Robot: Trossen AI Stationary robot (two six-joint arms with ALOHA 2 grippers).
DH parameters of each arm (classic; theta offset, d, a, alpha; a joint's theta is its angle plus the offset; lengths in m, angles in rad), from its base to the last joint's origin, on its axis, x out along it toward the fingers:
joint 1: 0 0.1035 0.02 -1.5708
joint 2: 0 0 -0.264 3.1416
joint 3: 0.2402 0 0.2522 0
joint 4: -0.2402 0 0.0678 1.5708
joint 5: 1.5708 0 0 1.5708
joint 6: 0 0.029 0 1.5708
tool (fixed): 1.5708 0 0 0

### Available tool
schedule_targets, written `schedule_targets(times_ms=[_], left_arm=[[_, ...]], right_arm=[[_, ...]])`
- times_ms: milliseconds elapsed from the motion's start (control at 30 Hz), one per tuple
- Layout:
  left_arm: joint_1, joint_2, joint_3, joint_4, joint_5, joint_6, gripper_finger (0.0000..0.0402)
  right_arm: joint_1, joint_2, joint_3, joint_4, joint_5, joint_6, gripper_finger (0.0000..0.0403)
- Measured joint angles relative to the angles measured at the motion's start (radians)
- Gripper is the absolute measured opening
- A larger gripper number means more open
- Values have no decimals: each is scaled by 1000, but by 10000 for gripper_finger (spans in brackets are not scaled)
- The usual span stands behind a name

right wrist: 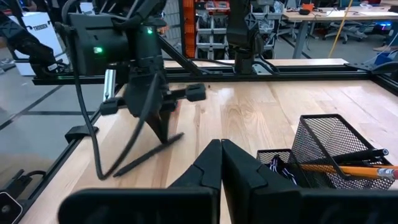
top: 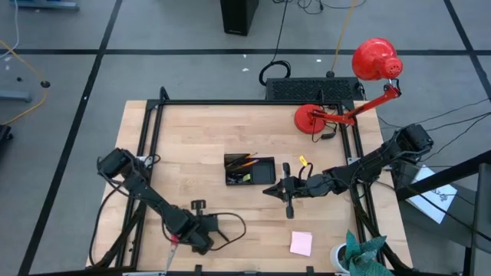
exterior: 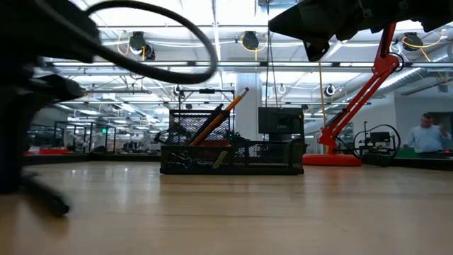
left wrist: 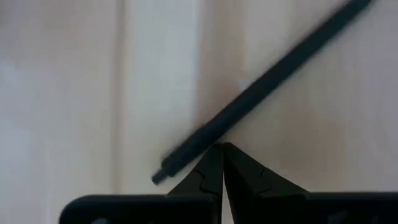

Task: Pick and place office supplies into organizer
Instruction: Put the black pen into the desk organizer

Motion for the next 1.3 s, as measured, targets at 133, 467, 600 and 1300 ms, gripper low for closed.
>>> schedule_targets(times_ms=[133, 467, 600, 1300], left_arm=[[49, 5, -3, 13, -100, 41, 19], [173, 9, -6, 219, -139, 228, 19], [198, 9, -6, 315, -96, 303, 19], [105, 59, 108, 390, 18, 372, 19]], right_arm=[[0, 0, 0, 0, 0, -7, 0], [0, 0, 0, -16, 0, -8, 0], [0, 0, 0, -19, 0, -16, 0], [-3, 0, 0, -29, 25, -23, 0]])
